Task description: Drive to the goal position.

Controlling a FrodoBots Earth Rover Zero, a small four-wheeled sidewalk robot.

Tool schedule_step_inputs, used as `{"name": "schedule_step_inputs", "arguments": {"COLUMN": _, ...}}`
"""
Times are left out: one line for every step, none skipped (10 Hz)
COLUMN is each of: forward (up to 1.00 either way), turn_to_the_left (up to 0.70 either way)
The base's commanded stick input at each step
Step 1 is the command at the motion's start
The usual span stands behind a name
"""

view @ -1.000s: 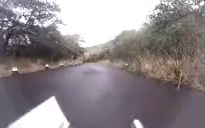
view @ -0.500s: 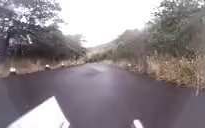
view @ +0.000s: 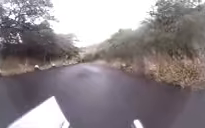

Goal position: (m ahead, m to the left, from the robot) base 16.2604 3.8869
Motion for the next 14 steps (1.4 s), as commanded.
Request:
{"name": "schedule_step_inputs", "arguments": {"forward": 1.0, "turn_to_the_left": 0.0}}
{"name": "schedule_step_inputs", "arguments": {"forward": 1.0, "turn_to_the_left": 0.0}}
{"name": "schedule_step_inputs", "arguments": {"forward": 1.0, "turn_to_the_left": 0.0}}
{"name": "schedule_step_inputs", "arguments": {"forward": 1.0, "turn_to_the_left": 0.0}}
{"name": "schedule_step_inputs", "arguments": {"forward": 1.0, "turn_to_the_left": 0.0}}
{"name": "schedule_step_inputs", "arguments": {"forward": 1.0, "turn_to_the_left": 0.0}}
{"name": "schedule_step_inputs", "arguments": {"forward": 1.0, "turn_to_the_left": 0.0}}
{"name": "schedule_step_inputs", "arguments": {"forward": 1.0, "turn_to_the_left": 0.0}}
{"name": "schedule_step_inputs", "arguments": {"forward": 1.0, "turn_to_the_left": 0.0}}
{"name": "schedule_step_inputs", "arguments": {"forward": 1.0, "turn_to_the_left": 0.0}}
{"name": "schedule_step_inputs", "arguments": {"forward": 1.0, "turn_to_the_left": 0.0}}
{"name": "schedule_step_inputs", "arguments": {"forward": 1.0, "turn_to_the_left": 0.0}}
{"name": "schedule_step_inputs", "arguments": {"forward": 1.0, "turn_to_the_left": 0.0}}
{"name": "schedule_step_inputs", "arguments": {"forward": 1.0, "turn_to_the_left": 0.0}}
